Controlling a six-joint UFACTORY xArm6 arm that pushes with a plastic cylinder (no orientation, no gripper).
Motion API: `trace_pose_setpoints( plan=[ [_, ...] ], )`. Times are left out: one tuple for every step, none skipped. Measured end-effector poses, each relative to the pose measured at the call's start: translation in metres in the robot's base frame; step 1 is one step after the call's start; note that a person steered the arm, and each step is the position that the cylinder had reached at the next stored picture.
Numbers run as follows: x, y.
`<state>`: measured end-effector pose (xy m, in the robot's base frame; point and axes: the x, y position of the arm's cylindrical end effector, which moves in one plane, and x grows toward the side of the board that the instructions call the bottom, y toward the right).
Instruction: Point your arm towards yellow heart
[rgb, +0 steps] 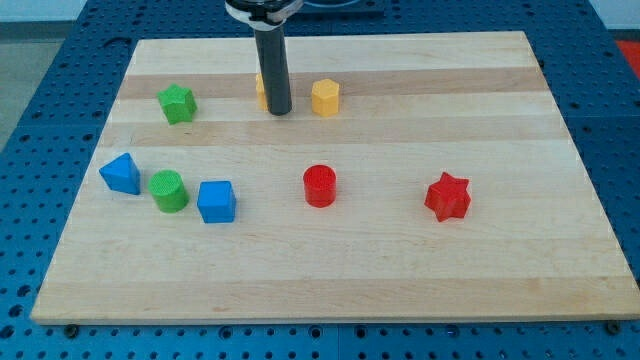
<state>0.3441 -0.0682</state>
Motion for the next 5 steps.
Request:
trace_pose_setpoints(
  plan=[
    [0.015, -0.006],
    [0.015, -0.045],
    [0.011, -0.083],
    [-0.022, -0.086],
    [-0.066, -0.071]
  ],
)
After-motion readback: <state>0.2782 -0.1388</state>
